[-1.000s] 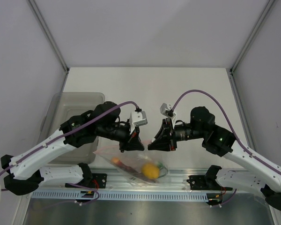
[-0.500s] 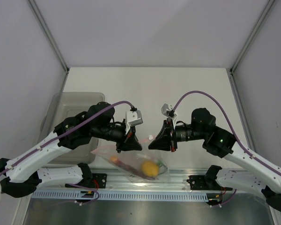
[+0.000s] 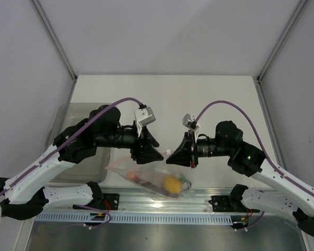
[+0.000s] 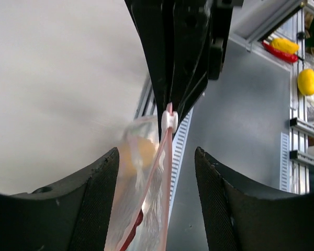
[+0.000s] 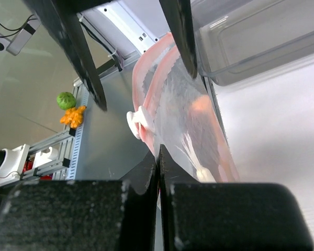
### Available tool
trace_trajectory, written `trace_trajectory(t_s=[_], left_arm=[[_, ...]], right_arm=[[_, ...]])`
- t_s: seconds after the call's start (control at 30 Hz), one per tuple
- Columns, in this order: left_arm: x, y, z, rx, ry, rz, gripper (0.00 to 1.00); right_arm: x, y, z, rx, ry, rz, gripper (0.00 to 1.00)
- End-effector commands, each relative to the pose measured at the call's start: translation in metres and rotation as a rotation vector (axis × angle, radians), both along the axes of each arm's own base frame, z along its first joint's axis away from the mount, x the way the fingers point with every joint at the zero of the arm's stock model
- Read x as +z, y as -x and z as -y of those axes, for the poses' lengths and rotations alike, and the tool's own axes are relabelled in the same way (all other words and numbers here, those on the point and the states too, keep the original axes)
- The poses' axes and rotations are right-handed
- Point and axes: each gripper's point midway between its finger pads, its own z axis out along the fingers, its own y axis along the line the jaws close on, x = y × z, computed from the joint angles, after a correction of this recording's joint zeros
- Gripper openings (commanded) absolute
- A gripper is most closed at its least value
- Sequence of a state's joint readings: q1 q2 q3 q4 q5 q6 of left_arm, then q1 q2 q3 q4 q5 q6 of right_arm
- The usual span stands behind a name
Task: Place the food in the zip-top bag and seal the zipper
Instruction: Zip the zipper food storage bag at the center of the board.
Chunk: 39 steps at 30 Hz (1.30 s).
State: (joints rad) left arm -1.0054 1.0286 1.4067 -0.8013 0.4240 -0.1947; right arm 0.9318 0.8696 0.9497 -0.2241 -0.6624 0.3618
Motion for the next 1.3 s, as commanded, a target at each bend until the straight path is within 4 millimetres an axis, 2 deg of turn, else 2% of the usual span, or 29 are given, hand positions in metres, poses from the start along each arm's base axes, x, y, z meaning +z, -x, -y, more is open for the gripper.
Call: trace_trajectory(t_s=[0.0,0.13,0.27,0.43,0.7,0.97,1.07,1.13,1.27], left_arm=[[0.030,-0.017,0.005,0.098,0.080,0.006,0.60],[0.026,-0.024,0.010,0.121,0.066,0.004,0.52],[0.025,-0.015,0.017,0.043,0.089,-0.002,0.46],[0.026,-0.012,0.018,0.020,0.110,0.010,0.47],[0.027,-0.010,0.020,0.014,0.132,0.010,0.55],[0.024,-0.008,0.018,0.006,0.134,0.011,0.55],[0.023,-0.007,0.016,0.008,0.130,0.011,0.47],[0.020,-0.007,0.016,0.009,0.119,0.004,0.38],[0.018,-0.009,0.015,0.021,0.111,0.002,0.28]], right_arm=[[0.022,0.002,0.001,0.006,-0.074,0.039,0.00],[0.023,0.003,0.001,0.010,-0.075,0.032,0.00],[0.025,0.002,0.000,0.005,-0.077,0.029,0.00],[0.024,0.000,-0.001,0.002,-0.069,0.026,0.00],[0.023,-0.002,-0.004,-0.002,-0.065,0.011,0.00],[0.023,-0.004,-0.005,-0.012,-0.066,0.000,0.00],[0.024,-0.004,-0.006,-0.013,-0.072,-0.003,0.00],[0.026,-0.004,-0.006,-0.013,-0.076,-0.006,0.00],[0.026,-0.004,-0.007,-0.005,-0.079,-0.009,0.00]])
